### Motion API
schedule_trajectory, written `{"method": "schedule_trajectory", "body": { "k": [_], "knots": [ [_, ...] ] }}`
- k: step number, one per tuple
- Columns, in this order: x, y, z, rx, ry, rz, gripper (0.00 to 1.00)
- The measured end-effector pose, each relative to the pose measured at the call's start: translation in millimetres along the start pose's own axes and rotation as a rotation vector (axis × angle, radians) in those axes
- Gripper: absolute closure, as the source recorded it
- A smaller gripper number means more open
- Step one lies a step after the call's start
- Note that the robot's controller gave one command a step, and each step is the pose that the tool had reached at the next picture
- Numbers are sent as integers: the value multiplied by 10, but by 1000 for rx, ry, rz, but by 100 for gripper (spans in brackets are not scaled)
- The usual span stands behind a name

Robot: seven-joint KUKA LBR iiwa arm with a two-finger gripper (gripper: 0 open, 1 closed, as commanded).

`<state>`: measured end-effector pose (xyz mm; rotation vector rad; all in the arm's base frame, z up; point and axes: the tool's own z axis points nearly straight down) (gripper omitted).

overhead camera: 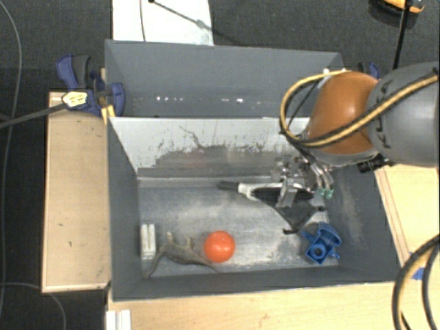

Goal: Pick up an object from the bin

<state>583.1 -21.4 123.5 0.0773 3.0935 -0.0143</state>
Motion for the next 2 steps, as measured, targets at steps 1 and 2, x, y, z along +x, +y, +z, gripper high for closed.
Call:
{"method": "schedule_trajectory", "body": {
  "k": [1, 2],
  "knots": [
    [-64, -22, -372, 0, -12, -3, 100],
    [-10, -72, -1404, 0, -2, 31, 100]
  ]
}}
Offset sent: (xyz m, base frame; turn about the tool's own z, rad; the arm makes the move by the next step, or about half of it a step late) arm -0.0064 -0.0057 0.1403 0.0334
